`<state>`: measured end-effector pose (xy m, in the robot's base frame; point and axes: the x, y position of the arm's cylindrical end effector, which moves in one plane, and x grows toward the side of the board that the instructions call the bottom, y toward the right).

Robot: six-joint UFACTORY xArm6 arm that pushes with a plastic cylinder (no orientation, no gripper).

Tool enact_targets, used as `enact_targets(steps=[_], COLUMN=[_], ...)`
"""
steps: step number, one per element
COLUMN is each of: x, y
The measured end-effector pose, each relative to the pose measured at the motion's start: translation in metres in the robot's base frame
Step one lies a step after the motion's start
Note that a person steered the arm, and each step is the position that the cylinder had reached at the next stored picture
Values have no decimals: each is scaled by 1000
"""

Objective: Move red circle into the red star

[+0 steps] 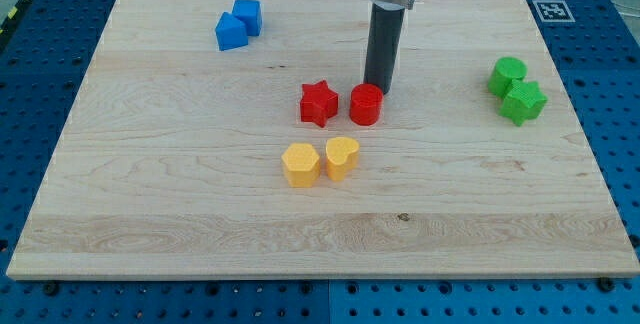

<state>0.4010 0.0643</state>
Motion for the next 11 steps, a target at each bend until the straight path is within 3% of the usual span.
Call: enact_targets(steps=[2, 4, 9, 11], x=[13, 33, 53, 55], y=[55, 55, 20, -33])
